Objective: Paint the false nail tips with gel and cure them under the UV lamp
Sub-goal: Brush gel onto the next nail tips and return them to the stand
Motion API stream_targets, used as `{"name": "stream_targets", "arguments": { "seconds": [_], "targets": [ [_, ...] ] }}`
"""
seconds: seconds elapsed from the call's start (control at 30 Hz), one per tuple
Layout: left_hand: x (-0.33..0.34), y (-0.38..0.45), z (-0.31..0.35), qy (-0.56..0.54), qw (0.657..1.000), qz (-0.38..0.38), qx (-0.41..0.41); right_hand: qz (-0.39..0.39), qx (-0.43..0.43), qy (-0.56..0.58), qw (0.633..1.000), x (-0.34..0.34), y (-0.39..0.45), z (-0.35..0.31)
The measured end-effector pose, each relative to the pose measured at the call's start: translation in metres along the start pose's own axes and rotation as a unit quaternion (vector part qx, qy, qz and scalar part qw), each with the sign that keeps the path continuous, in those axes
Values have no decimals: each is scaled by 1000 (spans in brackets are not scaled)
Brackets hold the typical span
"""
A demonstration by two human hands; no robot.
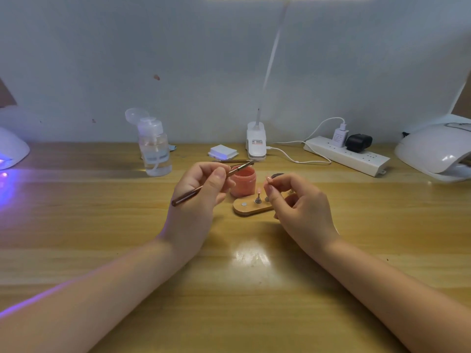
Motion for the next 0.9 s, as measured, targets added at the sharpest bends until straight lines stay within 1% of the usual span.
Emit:
{"name": "stream_targets", "arguments": {
  "seconds": [0.1, 0.17, 0.33, 0.53, 0.73, 0.9],
  "targets": [
    [-2, 9, -19, -30, 997, 31, -65, -2, -4, -1, 1000, 0, 0, -1],
    [-2, 14, -28, -51, 994, 48, -88, -5, -11, 1, 1000, 0, 0, -2],
    [5, 21, -37, -113, 987, 56, -105, -8, -28, -1, 1000, -1, -1, -4],
    [4, 18, -36, -149, 981, 51, -114, 31, -88, -52, 994, -6, -5, -15],
    [5, 8, -35, -172, 976, 65, -120, -13, -86, -75, 993, 5, -6, -14],
    [4, 6, -36, -189, 972, 74, -122, -59, -71, -126, 988, 18, -3, -6]
  ]
}}
Point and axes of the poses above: each hand's wrist, its own y-axis towards the middle knuckle, its own x-axis out of the palm, z = x × y, the point moved 8 cm from there along y, towards the middle knuckle, and after that the axes turned 14 degrees about -y, right-handed, at the moved point
